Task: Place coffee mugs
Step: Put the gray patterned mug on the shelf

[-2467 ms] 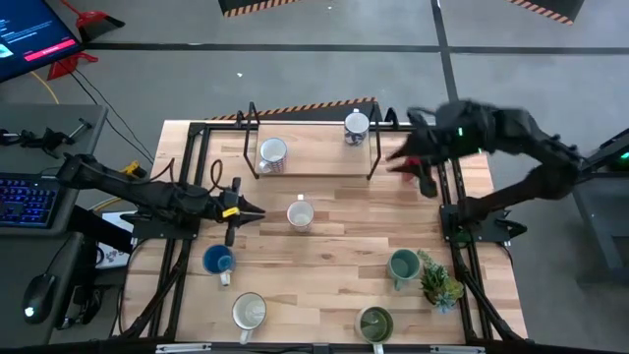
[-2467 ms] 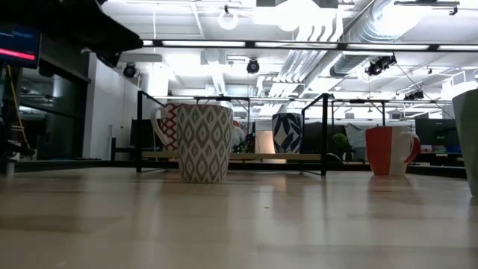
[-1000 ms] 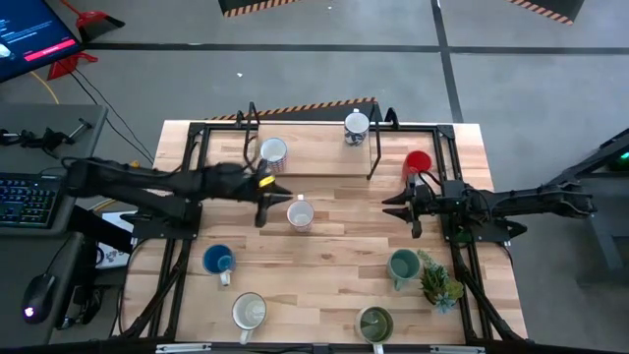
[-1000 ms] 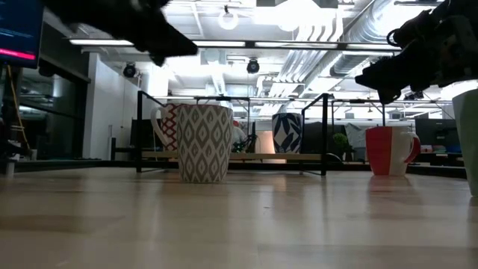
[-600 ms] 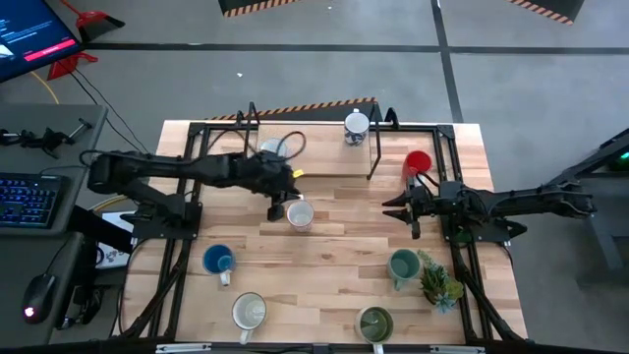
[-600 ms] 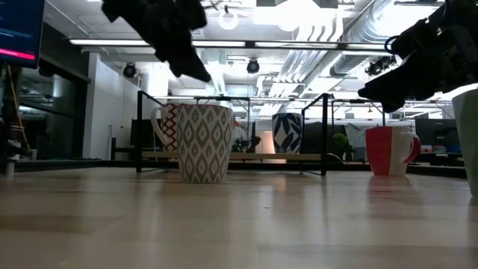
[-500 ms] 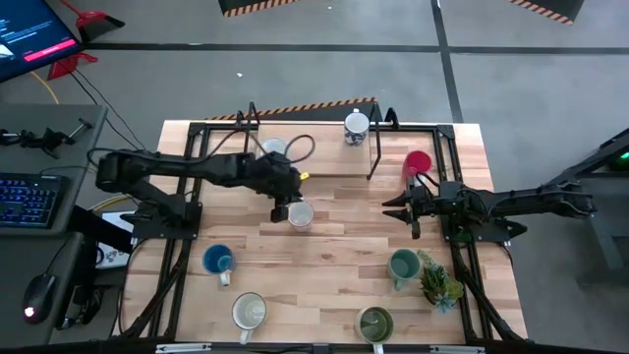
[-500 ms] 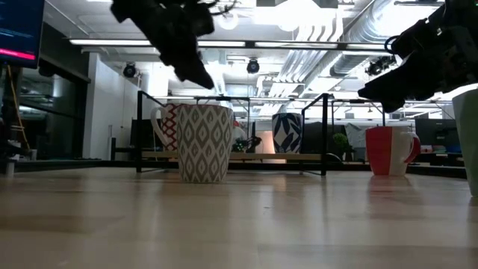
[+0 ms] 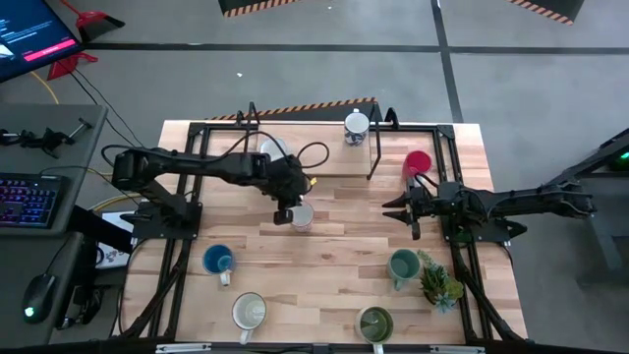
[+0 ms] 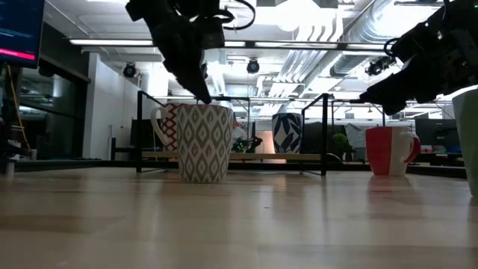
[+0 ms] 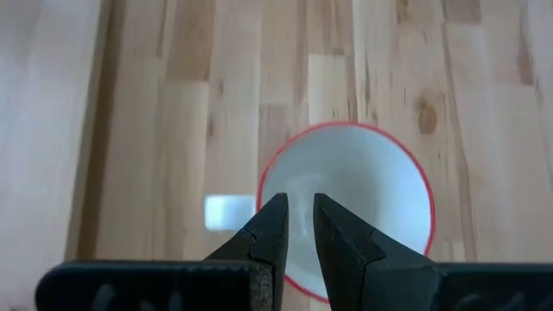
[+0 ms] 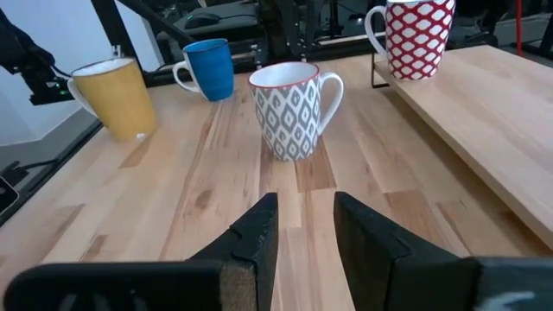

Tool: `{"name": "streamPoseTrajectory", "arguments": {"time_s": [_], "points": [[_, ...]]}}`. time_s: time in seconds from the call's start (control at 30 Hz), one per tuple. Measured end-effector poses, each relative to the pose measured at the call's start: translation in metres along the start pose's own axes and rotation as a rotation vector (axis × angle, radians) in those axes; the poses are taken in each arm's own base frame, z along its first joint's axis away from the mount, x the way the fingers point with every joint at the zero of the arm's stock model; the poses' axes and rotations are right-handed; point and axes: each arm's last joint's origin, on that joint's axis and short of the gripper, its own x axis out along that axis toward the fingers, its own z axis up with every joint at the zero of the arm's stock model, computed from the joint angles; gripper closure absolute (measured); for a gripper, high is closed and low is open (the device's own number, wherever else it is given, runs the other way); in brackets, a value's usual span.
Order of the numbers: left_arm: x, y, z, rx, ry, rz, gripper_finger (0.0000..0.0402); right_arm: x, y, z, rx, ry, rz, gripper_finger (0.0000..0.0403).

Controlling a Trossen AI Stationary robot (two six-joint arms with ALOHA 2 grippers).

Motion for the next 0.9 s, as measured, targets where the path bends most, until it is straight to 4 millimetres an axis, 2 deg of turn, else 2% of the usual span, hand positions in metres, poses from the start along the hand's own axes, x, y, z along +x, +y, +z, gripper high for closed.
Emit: {"name": "streamPoseTrajectory", "arguments": {"time_s": [0.23, 0.4, 0.73, 0.9], "points": [[0.001, -0.001, 0.0, -0.011, -0.004, 0.016, 0.0352, 0.0, 0.0, 0.0, -0.002, 0.003, 0.001, 0.0307], [0.008, 0.0, -0.003, -0.013, 0.025, 0.033, 0.0352, 0.0, 0.0, 0.0, -0.001, 0.006, 0.018, 0.0307], [0.044, 0.003, -0.01, -0.022, 0.13, 0.025, 0.0352, 0.0, 0.0, -0.002, 0.001, 0.023, 0.019, 0.0307], [0.048, 0.001, -0.009, -0.024, 0.139, 0.022, 0.0352, 0.0, 0.0, -0.004, -0.007, 0.045, 0.016, 0.0307]]}}
